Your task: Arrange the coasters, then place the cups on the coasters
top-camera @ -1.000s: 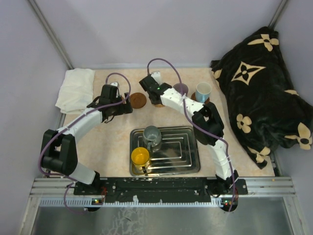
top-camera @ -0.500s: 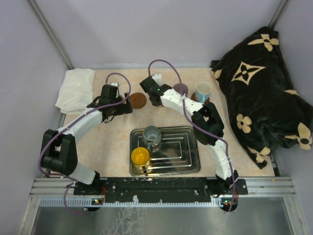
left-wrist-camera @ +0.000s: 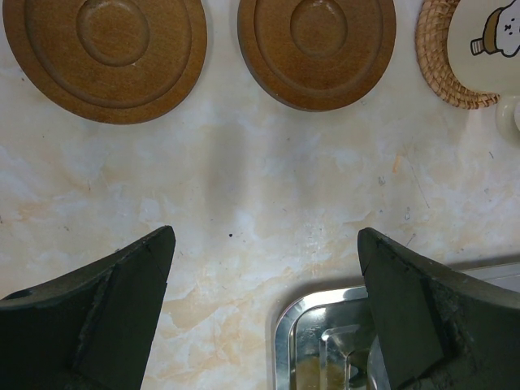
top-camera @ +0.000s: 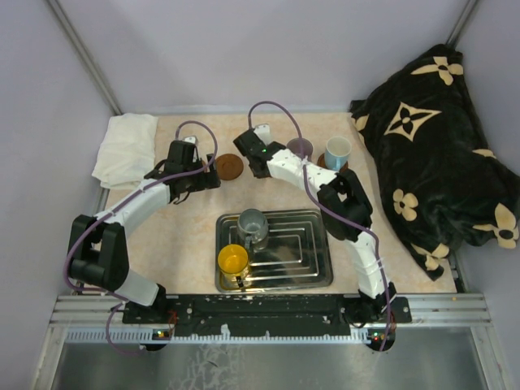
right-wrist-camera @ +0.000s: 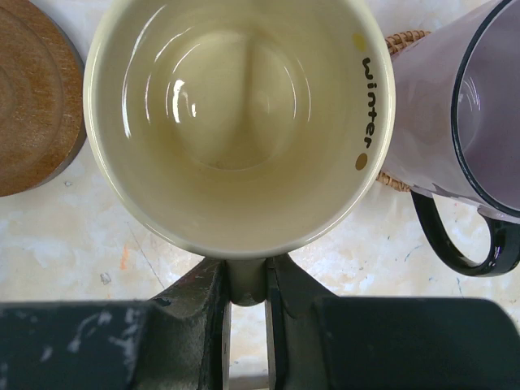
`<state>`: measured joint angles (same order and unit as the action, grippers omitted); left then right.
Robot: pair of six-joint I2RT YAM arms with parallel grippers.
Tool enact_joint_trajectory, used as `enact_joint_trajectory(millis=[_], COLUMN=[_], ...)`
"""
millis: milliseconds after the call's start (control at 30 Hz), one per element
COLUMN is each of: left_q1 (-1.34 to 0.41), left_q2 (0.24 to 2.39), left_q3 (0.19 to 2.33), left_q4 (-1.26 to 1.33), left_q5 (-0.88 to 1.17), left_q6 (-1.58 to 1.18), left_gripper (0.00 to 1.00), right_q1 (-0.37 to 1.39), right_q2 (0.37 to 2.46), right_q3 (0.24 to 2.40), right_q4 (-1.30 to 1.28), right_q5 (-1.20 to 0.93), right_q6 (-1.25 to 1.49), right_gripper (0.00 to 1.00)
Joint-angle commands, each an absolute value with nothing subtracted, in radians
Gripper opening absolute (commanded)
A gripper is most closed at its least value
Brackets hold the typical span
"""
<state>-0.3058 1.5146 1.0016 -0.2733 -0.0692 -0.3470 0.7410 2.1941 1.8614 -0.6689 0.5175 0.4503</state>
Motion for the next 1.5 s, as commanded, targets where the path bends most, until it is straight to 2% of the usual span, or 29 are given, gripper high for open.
enact_joint_trajectory(millis=[0,1467], left_q1=[-0.301,-0.301], left_q2=[1.521,1.545], left_q3=[1.003,1.014], left_q4=[-0.273,-0.275], left_q5=[-0.061,-0.060], left_q6=[-0.345,-0.341], left_gripper=[1.00,1.00], right_q1=[0.733,0.724], right_q2=[2.127,2.207], right_q3=[1.870,1.878], right_q4=[-0.574,-0.545], right_q5=[0.564,0.541], right_q6=[0.471,0.483], right_gripper=[0.00,0.00])
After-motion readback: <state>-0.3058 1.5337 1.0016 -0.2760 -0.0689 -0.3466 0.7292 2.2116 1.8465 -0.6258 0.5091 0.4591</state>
